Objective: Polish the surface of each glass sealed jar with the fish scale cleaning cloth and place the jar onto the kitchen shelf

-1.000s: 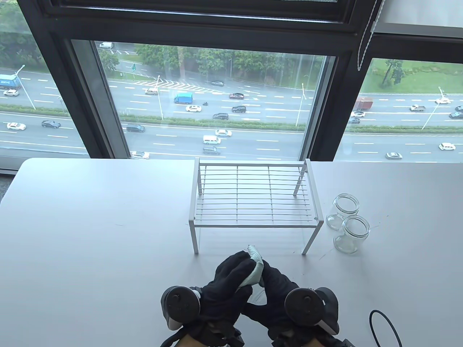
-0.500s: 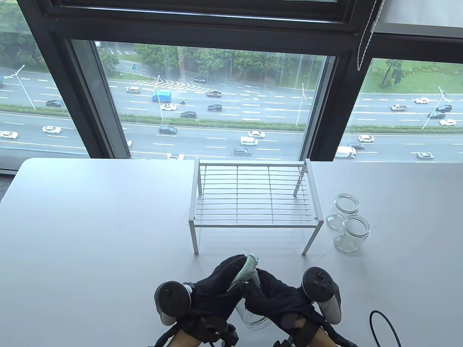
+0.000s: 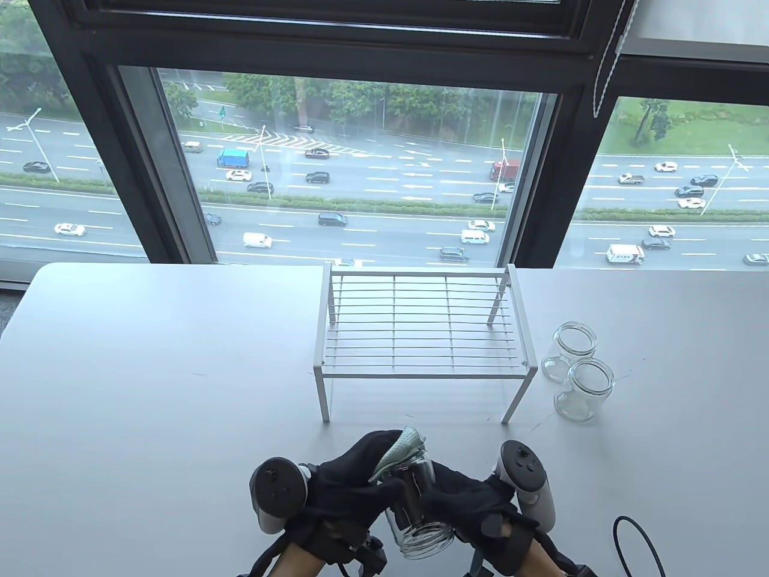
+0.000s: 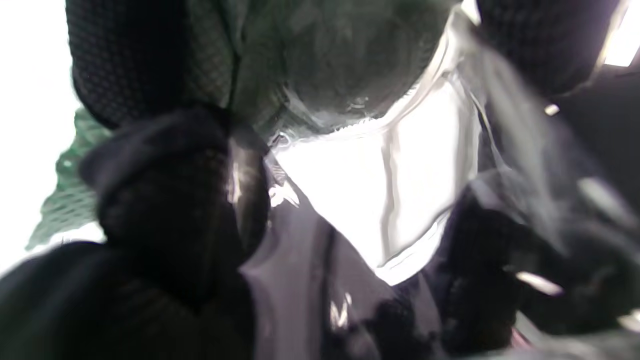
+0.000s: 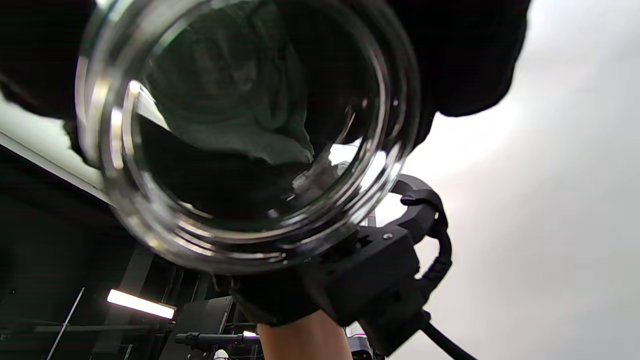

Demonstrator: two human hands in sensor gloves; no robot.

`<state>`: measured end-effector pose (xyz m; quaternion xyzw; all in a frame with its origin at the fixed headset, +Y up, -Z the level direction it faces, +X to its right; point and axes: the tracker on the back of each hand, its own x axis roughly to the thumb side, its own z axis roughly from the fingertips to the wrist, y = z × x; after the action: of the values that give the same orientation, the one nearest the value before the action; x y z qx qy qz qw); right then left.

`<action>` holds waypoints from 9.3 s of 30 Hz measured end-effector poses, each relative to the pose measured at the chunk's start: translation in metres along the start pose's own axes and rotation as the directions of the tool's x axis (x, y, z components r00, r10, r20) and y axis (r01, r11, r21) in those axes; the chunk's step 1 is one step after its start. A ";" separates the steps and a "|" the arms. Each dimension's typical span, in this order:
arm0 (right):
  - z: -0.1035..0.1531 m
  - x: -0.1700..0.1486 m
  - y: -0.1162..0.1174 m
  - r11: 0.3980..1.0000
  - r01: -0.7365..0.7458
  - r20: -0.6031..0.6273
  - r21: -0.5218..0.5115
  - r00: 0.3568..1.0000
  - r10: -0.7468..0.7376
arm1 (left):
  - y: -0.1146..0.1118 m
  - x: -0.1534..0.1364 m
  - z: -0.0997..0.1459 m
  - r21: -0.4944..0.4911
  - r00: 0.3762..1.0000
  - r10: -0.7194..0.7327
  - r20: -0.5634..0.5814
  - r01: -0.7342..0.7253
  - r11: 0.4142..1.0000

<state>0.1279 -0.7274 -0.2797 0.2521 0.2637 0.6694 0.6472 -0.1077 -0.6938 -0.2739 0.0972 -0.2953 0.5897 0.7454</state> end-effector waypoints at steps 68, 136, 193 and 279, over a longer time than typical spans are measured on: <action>-0.168 0.078 -0.036 0.503 -0.637 -0.172 -0.584 0.703 0.690 | 0.054 -0.051 0.001 -0.341 0.760 -0.464 -0.455 0.332 0.879; 0.084 0.032 -0.179 -0.009 -0.992 -0.790 -0.124 0.093 0.606 | 0.030 -0.043 -0.001 -0.227 0.889 -0.368 -0.273 0.313 0.922; 0.026 0.031 -0.038 0.874 -0.307 0.199 -0.376 0.895 0.400 | -0.031 -0.041 0.011 0.021 0.577 0.730 -0.366 -0.779 0.626; 0.031 0.058 0.046 -0.212 -0.804 -0.175 -0.556 -0.136 0.975 | -0.026 0.003 0.008 0.053 0.986 0.051 -0.157 -0.043 0.998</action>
<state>0.1133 -0.6701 -0.2257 0.2922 -0.3054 0.9063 0.0082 -0.0857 -0.7025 -0.2600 0.0616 -0.2227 0.6201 0.7498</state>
